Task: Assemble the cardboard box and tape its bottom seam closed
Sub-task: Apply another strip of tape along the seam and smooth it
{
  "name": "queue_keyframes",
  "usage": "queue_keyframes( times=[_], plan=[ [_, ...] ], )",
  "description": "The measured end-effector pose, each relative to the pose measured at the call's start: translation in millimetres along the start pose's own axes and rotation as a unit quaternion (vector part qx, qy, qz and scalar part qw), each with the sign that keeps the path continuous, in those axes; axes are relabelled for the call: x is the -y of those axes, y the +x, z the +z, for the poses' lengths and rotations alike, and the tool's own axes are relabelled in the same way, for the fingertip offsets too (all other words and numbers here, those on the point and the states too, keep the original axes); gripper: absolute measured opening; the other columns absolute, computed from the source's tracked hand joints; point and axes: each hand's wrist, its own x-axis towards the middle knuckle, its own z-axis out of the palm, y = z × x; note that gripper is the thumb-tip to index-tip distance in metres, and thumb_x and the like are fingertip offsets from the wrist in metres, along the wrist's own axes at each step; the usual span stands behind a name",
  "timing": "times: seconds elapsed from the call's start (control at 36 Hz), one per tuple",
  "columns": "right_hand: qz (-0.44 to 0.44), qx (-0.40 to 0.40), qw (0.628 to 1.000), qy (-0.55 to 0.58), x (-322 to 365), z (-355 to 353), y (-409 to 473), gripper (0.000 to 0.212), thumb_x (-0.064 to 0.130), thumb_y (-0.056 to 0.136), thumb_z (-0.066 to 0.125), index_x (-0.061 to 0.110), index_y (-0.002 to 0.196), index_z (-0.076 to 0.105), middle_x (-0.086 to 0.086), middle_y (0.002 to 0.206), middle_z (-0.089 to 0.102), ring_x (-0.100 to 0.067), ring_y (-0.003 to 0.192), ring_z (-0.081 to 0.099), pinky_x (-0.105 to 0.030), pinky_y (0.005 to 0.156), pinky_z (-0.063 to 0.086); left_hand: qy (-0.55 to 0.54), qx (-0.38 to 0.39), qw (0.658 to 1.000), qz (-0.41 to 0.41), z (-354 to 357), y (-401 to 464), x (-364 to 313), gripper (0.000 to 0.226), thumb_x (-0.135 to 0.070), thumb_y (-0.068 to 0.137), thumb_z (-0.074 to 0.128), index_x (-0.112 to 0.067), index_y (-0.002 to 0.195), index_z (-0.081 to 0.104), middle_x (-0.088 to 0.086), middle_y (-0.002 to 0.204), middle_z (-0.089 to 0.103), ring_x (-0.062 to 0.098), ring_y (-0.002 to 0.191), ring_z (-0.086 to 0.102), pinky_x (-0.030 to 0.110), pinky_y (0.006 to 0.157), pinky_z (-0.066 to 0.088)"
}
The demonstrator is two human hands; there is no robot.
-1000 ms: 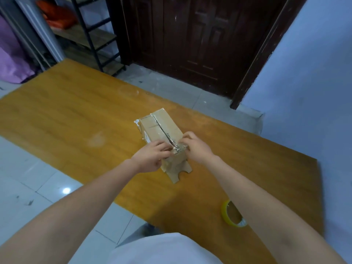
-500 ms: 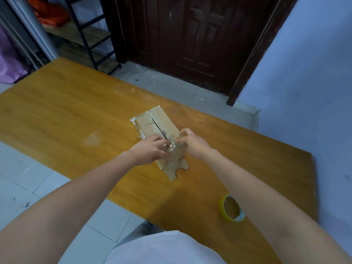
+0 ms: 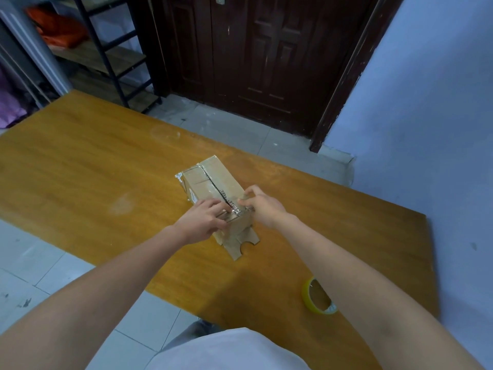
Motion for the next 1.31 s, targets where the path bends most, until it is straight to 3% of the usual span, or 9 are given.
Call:
queue_keyframes(
  times=[0.11, 0.25, 0.42, 0.61, 0.89, 1.0, 1.08, 1.17, 1.31],
  plan=[
    [-0.002, 0.005, 1.000, 0.002, 0.6, -0.8, 0.5, 0.018, 0.023, 0.097, 0.049, 0.039, 0.103, 0.043, 0.011, 0.092, 0.048, -0.009, 0.057, 0.044, -0.031, 0.048, 0.029, 0.014, 0.013, 1.000, 0.005, -1.0, -0.6, 0.4, 0.030, -0.009, 0.053, 0.088, -0.028, 0.068, 0.070, 0.006, 0.103, 0.067, 0.035, 0.096, 0.064, 0.044, 0.068, 0.054],
    [0.003, 0.007, 1.000, -0.008, 2.7, -0.4, -0.3, 0.022, 0.027, 0.096, 0.049, 0.030, 0.117, 0.042, 0.004, 0.095, 0.056, -0.021, 0.069, 0.054, -0.032, 0.051, 0.034, 0.069, 0.043, 0.997, 0.013, -0.3, 1.1, -2.5, 0.023, -0.025, 0.057, 0.088, -0.028, 0.067, 0.068, 0.004, 0.104, 0.067, 0.031, 0.095, 0.065, 0.040, 0.065, 0.054],
    [0.011, 0.011, 1.000, -0.005, 3.5, -1.2, -1.4, 0.023, 0.028, 0.096, 0.049, 0.029, 0.119, 0.043, 0.004, 0.099, 0.057, -0.023, 0.076, 0.055, -0.030, 0.048, 0.031, 0.080, 0.029, 0.996, -0.009, 3.4, 0.9, -7.5, 0.020, -0.026, 0.057, 0.087, -0.029, 0.064, 0.069, 0.001, 0.103, 0.067, 0.027, 0.094, 0.065, 0.036, 0.065, 0.052],
    [0.016, 0.018, 1.000, -0.016, 5.3, 0.8, -1.2, 0.024, 0.028, 0.096, 0.046, 0.026, 0.120, 0.044, 0.000, 0.113, 0.059, -0.026, 0.089, 0.060, -0.033, 0.059, 0.038, 0.086, 0.019, 0.996, -0.016, 2.6, 1.0, -14.7, 0.017, -0.030, 0.058, 0.088, -0.028, 0.064, 0.072, -0.001, 0.098, 0.069, 0.024, 0.083, 0.066, 0.033, 0.064, 0.053],
    [0.030, 0.014, 0.999, -0.002, 7.8, 2.6, -1.1, 0.023, 0.028, 0.096, 0.045, 0.027, 0.119, 0.043, -0.001, 0.115, 0.060, -0.025, 0.082, 0.058, -0.032, 0.049, 0.034, 0.055, -0.017, 0.998, -0.035, 7.1, 3.9, -17.3, 0.027, -0.019, 0.055, 0.090, -0.028, 0.077, 0.076, 0.002, 0.091, 0.070, 0.025, 0.070, 0.065, 0.032, 0.057, 0.053],
    [0.021, 0.015, 0.999, -0.025, 8.7, 1.2, -2.4, 0.025, 0.028, 0.097, 0.042, 0.026, 0.121, 0.047, -0.001, 0.118, 0.057, -0.027, 0.090, 0.059, -0.035, 0.058, 0.040, 0.022, -0.029, 0.998, -0.052, 9.5, 6.3, -15.2, 0.028, -0.009, 0.055, 0.087, -0.022, 0.077, 0.074, 0.003, 0.089, 0.069, 0.027, 0.066, 0.064, 0.034, 0.052, 0.053],
    [-0.001, 0.017, 0.998, -0.065, 10.2, 1.4, -4.9, 0.027, 0.021, 0.097, 0.043, 0.023, 0.123, 0.050, -0.001, 0.120, 0.051, -0.028, 0.091, 0.058, -0.035, 0.062, 0.042, 0.004, -0.024, 0.996, -0.081, 8.9, 9.3, -15.8, 0.040, -0.006, 0.054, 0.083, -0.016, 0.090, 0.071, 0.003, 0.085, 0.068, 0.027, 0.062, 0.062, 0.033, 0.048, 0.052],
    [-0.031, 0.017, 0.991, -0.127, 12.0, 3.0, -6.0, 0.034, 0.010, 0.092, 0.046, 0.021, 0.122, 0.056, 0.000, 0.120, 0.040, -0.027, 0.084, 0.054, -0.033, 0.056, 0.036, -0.025, -0.020, 0.990, -0.137, 8.7, 11.7, -17.2, 0.054, -0.007, 0.057, 0.078, -0.017, 0.108, 0.064, 0.002, 0.081, 0.065, 0.028, 0.065, 0.061, 0.031, 0.046, 0.048],
    [-0.037, 0.016, 0.990, -0.136, 11.2, 2.7, -3.7, 0.041, 0.009, 0.089, 0.046, 0.027, 0.124, 0.058, 0.002, 0.120, 0.036, -0.028, 0.089, 0.056, -0.033, 0.061, 0.034, -0.065, -0.057, 0.978, -0.191, 13.5, 14.9, -19.8, 0.040, -0.006, 0.065, 0.074, -0.016, 0.103, 0.065, 0.000, 0.085, 0.066, 0.027, 0.076, 0.062, 0.030, 0.053, 0.044]
  ],
)
